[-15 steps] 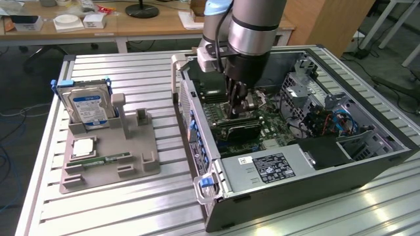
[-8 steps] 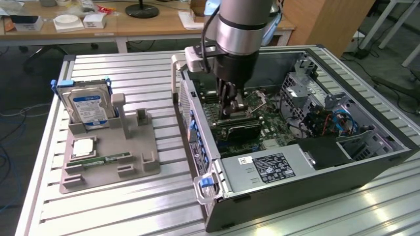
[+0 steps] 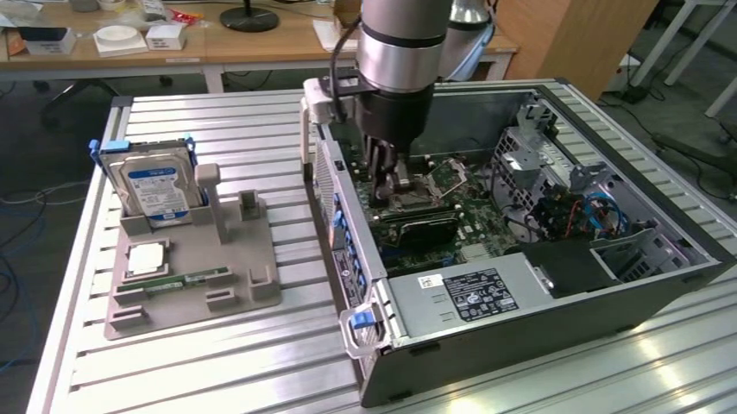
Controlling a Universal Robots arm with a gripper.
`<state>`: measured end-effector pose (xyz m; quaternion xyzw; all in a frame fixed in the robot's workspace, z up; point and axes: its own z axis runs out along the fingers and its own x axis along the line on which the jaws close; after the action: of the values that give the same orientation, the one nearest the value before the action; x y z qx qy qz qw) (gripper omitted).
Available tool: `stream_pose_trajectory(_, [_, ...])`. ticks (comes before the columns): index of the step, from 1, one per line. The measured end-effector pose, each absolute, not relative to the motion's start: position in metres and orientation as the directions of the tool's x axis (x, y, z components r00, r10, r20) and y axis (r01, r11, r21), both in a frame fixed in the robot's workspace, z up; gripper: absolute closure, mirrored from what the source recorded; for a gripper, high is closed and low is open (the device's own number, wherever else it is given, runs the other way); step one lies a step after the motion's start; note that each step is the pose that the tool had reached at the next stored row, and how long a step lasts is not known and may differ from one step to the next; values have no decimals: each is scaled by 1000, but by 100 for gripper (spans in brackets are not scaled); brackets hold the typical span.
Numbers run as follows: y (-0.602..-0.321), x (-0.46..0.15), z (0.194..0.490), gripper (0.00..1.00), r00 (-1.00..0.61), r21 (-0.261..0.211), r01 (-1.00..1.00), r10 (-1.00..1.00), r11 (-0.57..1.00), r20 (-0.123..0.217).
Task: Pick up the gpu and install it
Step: 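Press down on the gpu until it lock into place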
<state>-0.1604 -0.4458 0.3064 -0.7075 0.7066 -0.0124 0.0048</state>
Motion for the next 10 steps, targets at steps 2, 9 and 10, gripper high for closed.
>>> stream_pose_trajectory(2, [-442, -165, 306, 90, 1, -24, -1000, -1000, -2, 14])
stream_pose_trajectory(9, [-440, -174, 306, 90, 1, -24, -1000, -1000, -1, 15])
stream_pose_trajectory(10, [-440, -174, 306, 90, 1, -24, -1000, -1000, -2, 15])
